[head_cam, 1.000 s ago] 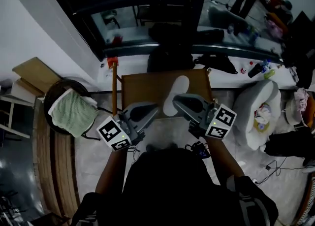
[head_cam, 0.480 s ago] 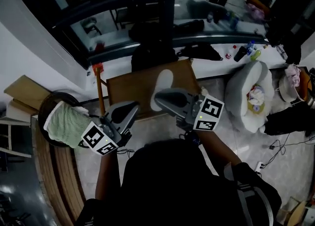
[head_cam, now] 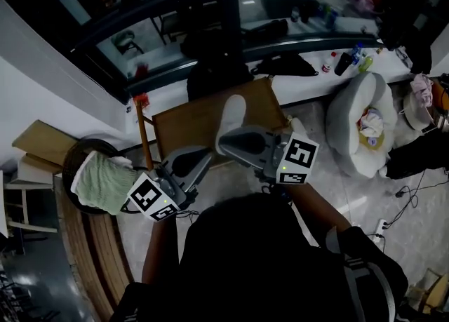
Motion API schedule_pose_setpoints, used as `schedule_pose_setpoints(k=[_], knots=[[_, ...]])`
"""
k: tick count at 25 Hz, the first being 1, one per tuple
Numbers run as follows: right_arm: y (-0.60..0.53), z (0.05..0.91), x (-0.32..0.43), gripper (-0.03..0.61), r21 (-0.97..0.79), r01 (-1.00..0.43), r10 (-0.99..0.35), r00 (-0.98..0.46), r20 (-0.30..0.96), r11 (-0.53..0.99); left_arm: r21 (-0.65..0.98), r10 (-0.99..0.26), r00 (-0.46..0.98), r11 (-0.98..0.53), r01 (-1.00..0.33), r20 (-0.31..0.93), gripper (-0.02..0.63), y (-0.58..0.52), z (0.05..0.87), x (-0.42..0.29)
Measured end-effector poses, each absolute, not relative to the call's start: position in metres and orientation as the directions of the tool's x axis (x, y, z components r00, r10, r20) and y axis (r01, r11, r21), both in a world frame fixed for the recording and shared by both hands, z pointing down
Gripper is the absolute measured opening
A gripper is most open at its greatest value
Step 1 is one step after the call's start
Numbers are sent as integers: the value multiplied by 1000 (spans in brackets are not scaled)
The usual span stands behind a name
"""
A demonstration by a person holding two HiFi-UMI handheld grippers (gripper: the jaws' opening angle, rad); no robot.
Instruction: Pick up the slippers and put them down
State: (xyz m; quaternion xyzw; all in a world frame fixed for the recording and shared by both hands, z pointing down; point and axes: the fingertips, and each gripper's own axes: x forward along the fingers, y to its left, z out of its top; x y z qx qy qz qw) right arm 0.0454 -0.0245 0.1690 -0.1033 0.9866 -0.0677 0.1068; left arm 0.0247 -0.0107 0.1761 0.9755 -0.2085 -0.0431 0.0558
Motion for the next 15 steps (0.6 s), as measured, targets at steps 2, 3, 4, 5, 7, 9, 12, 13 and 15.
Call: schedule_pose_setpoints(k=[2, 3, 4, 5, 7, 9, 12, 13, 15], knots=[[-24, 172, 46, 34, -138, -191, -214, -960, -181, 972, 126, -416, 908, -905, -407, -49, 12, -12, 178, 26], [-23, 174, 46, 34, -134, -193, -215, -962, -171, 972, 127, -419, 907, -903, -411, -46, 12, -12, 179, 25], [-24, 176, 46, 34, -132, -199, -219, -962, -160, 971, 128, -422, 906, -901, -414, -43, 12, -12, 179, 24], [-24, 178, 47, 34, -137, -207, -227, -962, -153, 969, 129, -425, 904, -900, -417, -39, 12, -12, 180, 24], [-26, 180, 50, 34, -167, -221, -247, -956, -156, 961, 138, -426, 904, -897, -419, -26, 12, -10, 184, 23], [-29, 181, 56, 35, -185, -239, -269, -950, -158, 953, 149, -422, 906, -897, -415, -18, 12, -8, 189, 27], [-46, 180, 69, 34, -150, -280, -301, -943, -144, 948, 141, -417, 909, -901, -411, -19, 12, -11, 191, 32], [-53, 178, 72, 34, -135, -290, -308, -940, -146, 948, 136, -417, 909, -902, -410, -21, 12, -13, 191, 32], [-65, 174, 77, 35, -109, -305, -319, -935, -154, 946, 125, -417, 908, -903, -411, -26, 12, -18, 191, 33]])
